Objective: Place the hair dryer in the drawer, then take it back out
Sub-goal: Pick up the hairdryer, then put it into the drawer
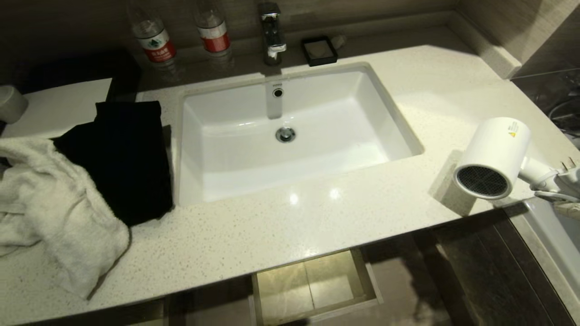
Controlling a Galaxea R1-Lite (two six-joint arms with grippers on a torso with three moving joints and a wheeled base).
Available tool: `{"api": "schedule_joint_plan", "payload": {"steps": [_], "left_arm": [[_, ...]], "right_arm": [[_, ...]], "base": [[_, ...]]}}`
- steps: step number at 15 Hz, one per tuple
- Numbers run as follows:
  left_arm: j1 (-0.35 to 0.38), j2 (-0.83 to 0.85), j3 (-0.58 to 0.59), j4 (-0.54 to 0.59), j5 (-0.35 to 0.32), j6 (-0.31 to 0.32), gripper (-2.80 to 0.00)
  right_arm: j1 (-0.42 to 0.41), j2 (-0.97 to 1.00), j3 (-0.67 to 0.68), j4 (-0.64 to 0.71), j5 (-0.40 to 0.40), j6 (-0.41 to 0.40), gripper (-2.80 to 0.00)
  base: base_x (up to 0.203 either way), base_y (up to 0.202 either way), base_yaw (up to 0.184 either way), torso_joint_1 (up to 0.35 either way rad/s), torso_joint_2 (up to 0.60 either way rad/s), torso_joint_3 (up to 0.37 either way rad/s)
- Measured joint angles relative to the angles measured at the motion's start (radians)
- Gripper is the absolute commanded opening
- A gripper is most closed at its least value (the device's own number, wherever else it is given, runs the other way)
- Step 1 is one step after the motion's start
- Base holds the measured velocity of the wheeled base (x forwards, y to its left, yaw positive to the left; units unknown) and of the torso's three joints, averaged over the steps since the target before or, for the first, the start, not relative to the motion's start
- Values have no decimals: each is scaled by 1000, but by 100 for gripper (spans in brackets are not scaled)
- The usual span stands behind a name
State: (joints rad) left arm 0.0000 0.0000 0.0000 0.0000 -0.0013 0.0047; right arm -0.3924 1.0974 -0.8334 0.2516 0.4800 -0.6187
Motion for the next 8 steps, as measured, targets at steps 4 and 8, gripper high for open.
{"api": "schedule_joint_plan", "payload": {"steps": [4,8], "left_arm": [[0,0,0,0,0,0,-280],[0,0,0,0,0,0,-280]], "right_arm": [[1,-104,92,-38,-1,57,-280],[2,-170,122,1,0,63,-280]], "base": [[0,0,0,-386,312,-81],[0,0,0,-369,247,-125]]}}
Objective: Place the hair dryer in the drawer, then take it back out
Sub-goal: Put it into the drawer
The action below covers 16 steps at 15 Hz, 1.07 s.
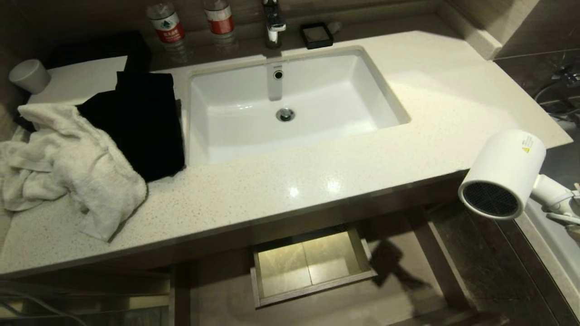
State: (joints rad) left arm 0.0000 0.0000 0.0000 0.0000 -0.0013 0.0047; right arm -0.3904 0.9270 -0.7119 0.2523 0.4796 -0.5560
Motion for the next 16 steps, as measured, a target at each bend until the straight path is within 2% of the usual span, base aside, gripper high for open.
{"api": "schedule_joint_plan", "payload": {"steps": [8,16], "left_arm": [[0,0,0,0,0,0,-280],[0,0,0,0,0,0,-280]], "right_arm": [[2,-16,6,-3,2,-1,-280],[4,-14,13,-2,2,-4,-280]], "base": [[0,0,0,-333,158,-177],[0,0,0,-291,51,-239]]}}
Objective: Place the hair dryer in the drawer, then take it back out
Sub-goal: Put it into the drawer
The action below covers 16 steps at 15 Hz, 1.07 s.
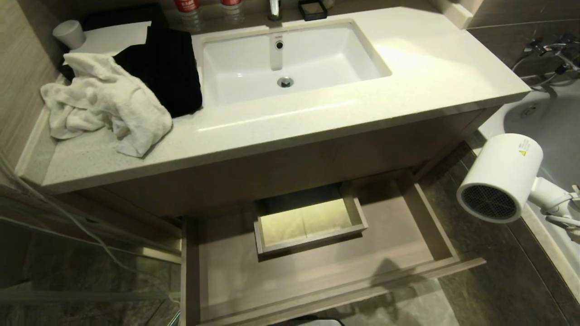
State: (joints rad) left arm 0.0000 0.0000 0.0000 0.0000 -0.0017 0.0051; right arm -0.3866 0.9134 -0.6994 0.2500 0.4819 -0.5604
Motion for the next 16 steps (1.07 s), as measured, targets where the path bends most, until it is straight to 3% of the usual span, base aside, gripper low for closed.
{"api": "schedule_joint_plan", "payload": {"steps": [5,16], "left_arm": [[0,0,0,0,0,-1,-280],[0,0,0,0,0,0,-280]], "right_arm": [[1,0,3,-3,-3,-6,-280],[2,-9,20,-16,-37,-10,-280]], "base": [[0,0,0,-257,15,-236],[0,0,0,-195,331,131]]}}
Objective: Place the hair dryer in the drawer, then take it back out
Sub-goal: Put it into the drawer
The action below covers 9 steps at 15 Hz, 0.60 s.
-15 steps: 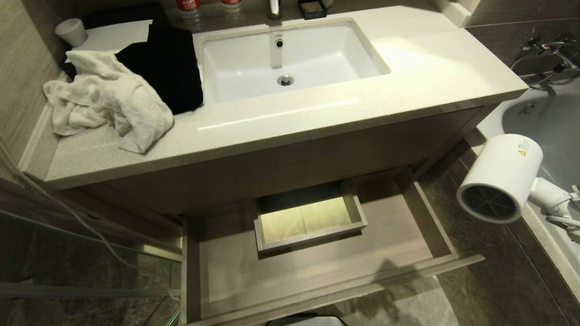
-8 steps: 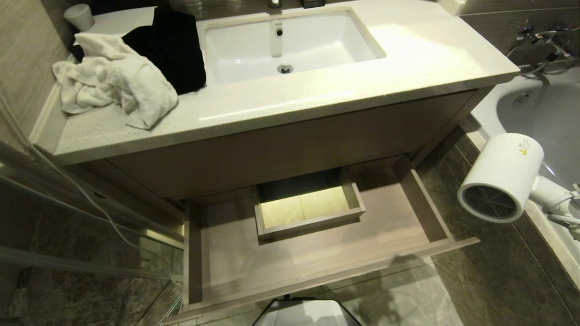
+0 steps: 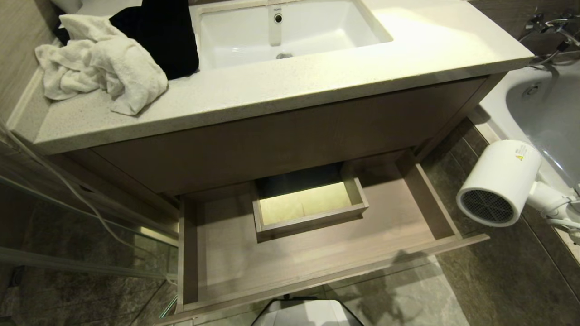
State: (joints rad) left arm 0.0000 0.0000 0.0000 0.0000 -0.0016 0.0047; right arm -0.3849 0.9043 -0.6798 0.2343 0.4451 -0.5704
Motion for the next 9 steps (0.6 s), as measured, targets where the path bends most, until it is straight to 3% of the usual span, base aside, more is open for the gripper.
{"api": "schedule_joint_plan", "payload": {"steps": [9], "left_arm": [[0,0,0,1,0,0,-280]], "right_arm": [[0,10,6,5,-1,0,-280]], "base": [[0,0,0,-286,509,221]]}}
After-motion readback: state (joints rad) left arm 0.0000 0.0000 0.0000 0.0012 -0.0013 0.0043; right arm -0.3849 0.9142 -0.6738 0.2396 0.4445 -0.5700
